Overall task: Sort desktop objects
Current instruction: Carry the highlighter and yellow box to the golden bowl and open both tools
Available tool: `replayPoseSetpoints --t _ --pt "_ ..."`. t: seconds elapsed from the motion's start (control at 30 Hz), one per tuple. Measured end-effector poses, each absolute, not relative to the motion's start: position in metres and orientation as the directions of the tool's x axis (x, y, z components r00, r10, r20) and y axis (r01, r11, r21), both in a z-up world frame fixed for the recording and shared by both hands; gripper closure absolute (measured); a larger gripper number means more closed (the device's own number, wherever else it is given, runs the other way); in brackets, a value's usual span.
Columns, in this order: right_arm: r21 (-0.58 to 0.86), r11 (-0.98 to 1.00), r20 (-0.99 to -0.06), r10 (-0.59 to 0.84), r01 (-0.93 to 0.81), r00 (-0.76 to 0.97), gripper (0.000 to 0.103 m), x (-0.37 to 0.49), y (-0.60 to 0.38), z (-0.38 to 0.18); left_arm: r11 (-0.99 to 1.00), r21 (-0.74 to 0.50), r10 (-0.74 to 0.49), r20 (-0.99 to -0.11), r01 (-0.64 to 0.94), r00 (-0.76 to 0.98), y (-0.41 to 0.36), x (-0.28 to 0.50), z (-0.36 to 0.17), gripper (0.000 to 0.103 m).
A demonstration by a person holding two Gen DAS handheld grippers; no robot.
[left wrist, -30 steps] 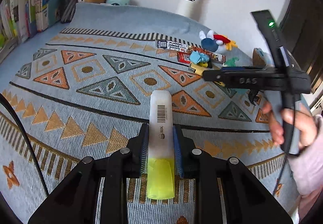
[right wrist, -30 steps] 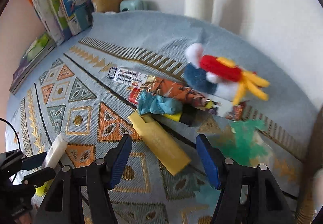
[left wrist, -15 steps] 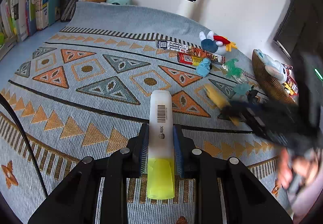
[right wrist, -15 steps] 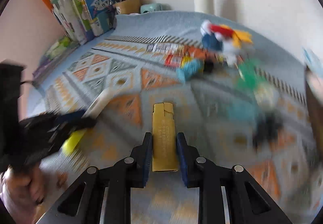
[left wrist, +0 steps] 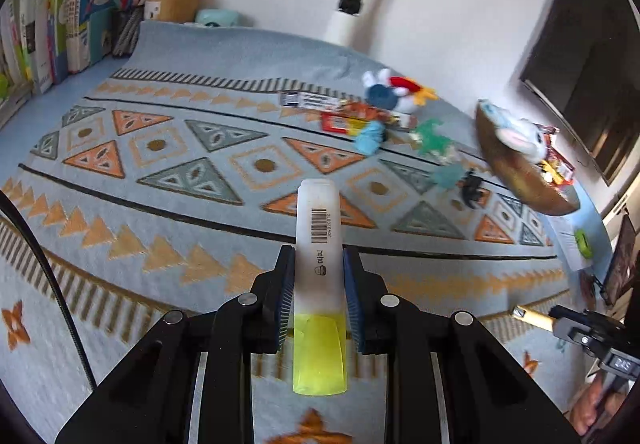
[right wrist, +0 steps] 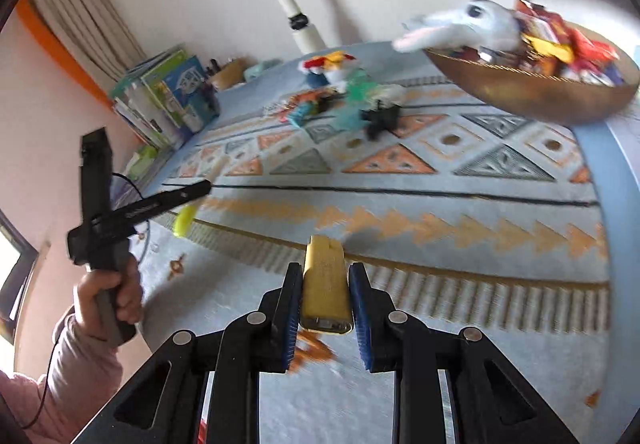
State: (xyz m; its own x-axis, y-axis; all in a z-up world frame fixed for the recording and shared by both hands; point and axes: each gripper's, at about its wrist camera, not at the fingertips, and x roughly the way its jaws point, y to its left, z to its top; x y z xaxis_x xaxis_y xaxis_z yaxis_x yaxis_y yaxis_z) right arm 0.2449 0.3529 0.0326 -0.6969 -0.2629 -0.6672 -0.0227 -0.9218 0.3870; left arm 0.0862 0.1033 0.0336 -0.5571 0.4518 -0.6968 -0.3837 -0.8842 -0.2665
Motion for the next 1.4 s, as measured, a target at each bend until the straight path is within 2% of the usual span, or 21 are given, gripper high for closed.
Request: replayPoseSetpoints --t 0.27,0.3,0.33,0.4,0.43,0.47,0.5,0.53,0.57,0.63,0.77,0.87,0.97,1.13,1.4 --pt "0.186 -0.982 -0.752 -0.15 0.011 -0.642 0.079 0.249 0.335 0.019 -0.861 -0.24 0.477 -0.689 -0.449 -0.546 0.131 0.11 0.045 0.082" --pt "0.166 -0.986 -0.758 -0.14 0.019 -0.637 0.073 0.248 0.332 0.02 -0.857 -0.232 0.479 -0.687 -0.46 -0.547 0.135 0.112 0.046 0.082" --pt "0.159 -0.987 -0.766 -0.145 0.035 -0.627 0.06 0.246 0.328 0.02 -0.856 -0.227 0.479 -0.688 -0.465 -0.546 0.137 0.113 0.047 0.082" --pt "0.13 -0.99 -0.783 -0.135 0.052 -0.607 0.048 0.24 0.317 0.021 -0.853 -0.219 0.479 -0.691 -0.474 -0.542 0.142 0.115 0.047 0.082" --pt "0.083 -0.996 -0.791 -0.093 0.046 -0.605 0.048 0.239 0.31 0.02 -0.851 -0.22 0.482 -0.69 -0.478 -0.54 0.144 0.116 0.047 0.082" --pt "0.012 -0.999 -0.798 -0.034 0.041 -0.602 0.049 0.237 0.301 0.019 -0.849 -0.22 0.483 -0.691 -0.48 -0.538 0.146 0.117 0.047 0.082" --pt "-0.024 -0.999 -0.793 -0.005 0.039 -0.609 0.055 0.238 0.295 0.019 -0.848 -0.22 0.484 -0.692 -0.481 -0.537 0.147 0.118 0.047 0.082" --pt "-0.015 -0.999 -0.793 -0.013 0.041 -0.609 0.075 0.237 0.294 0.02 -0.846 -0.222 0.487 -0.692 -0.485 -0.533 0.149 0.118 0.048 0.082" --pt "0.012 -0.999 -0.795 -0.035 0.042 -0.606 0.08 0.237 0.294 0.021 -0.843 -0.224 0.491 -0.691 -0.489 -0.53 0.15 0.119 0.049 0.082" --pt "0.016 -0.999 -0.794 -0.032 0.032 -0.608 0.08 0.238 0.294 0.023 -0.837 -0.224 0.498 -0.689 -0.499 -0.526 0.154 0.119 0.053 0.082" --pt "0.16 -0.987 -0.748 -0.124 0.004 -0.652 0.08 0.242 0.312 0.033 -0.821 -0.211 0.514 -0.675 -0.53 -0.528 0.168 0.119 0.066 0.082" --pt "0.21 -0.976 -0.683 -0.109 -0.051 -0.722 0.08 0.247 0.337 0.059 -0.796 -0.218 0.548 -0.655 -0.565 -0.52 0.186 0.115 0.084 0.082" --pt "0.231 -0.962 -0.592 -0.018 -0.148 -0.806 0.08 0.255 0.377 0.098 -0.747 -0.231 0.608 -0.615 -0.624 -0.501 0.217 0.108 0.11 0.082" --pt "0.236 -0.882 -0.443 0.276 -0.407 -0.853 0.08 0.257 0.452 0.152 -0.626 -0.23 0.723 -0.53 -0.745 -0.443 0.3 0.089 0.158 0.082" --pt "0.325 -0.781 -0.424 0.384 -0.534 -0.82 0.08 0.222 0.529 0.169 -0.485 -0.256 0.814 -0.482 -0.836 -0.325 0.414 0.056 0.181 0.082"
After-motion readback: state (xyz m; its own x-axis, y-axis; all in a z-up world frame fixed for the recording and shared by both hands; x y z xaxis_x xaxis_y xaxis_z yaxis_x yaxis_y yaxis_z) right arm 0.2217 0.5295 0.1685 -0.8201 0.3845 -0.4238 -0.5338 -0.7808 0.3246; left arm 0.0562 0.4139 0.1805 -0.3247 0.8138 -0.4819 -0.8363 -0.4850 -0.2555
